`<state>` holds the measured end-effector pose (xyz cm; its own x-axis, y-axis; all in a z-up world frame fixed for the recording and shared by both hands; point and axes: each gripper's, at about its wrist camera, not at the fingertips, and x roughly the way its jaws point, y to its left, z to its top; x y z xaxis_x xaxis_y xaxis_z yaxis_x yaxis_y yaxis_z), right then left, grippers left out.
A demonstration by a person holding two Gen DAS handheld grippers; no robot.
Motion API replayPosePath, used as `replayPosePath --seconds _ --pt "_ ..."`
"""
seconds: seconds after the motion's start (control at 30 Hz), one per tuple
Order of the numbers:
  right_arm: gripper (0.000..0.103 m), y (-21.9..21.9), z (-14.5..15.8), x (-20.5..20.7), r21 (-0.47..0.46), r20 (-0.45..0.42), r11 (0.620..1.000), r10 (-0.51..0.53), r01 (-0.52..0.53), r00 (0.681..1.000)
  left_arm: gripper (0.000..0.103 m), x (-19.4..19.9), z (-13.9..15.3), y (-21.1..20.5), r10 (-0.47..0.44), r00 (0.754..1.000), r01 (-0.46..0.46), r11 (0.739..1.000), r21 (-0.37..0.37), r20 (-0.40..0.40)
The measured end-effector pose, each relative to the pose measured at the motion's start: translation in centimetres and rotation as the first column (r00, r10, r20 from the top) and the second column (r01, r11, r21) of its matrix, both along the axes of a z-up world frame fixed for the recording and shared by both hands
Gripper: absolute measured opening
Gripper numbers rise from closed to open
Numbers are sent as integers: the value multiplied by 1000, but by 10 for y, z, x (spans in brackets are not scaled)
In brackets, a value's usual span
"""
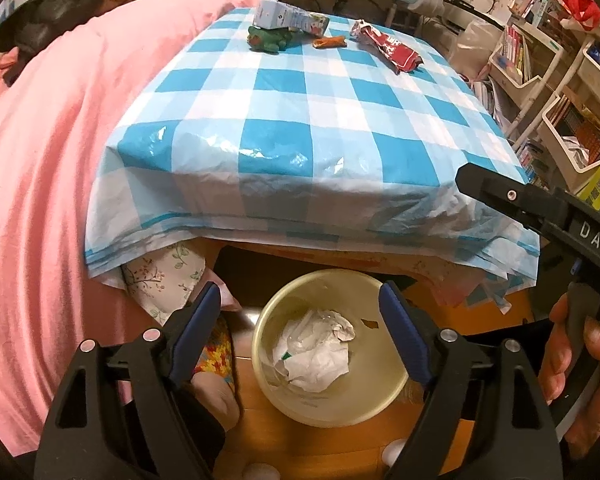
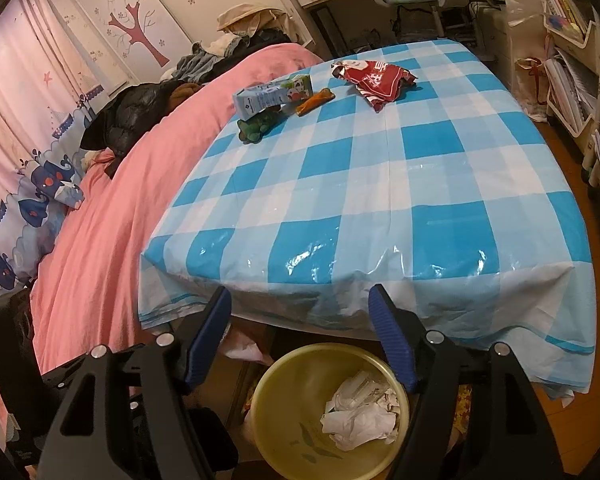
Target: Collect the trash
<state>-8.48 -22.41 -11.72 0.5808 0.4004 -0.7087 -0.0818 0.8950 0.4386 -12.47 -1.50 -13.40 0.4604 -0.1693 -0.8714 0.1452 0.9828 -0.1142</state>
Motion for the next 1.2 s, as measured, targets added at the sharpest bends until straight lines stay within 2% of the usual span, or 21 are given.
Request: replayPosePath --seconds 1.2 --pt "71 4 -2 0 -9 -2 1000 7 -7 1000 84 1 4 0 17 999 -18 999 36 32"
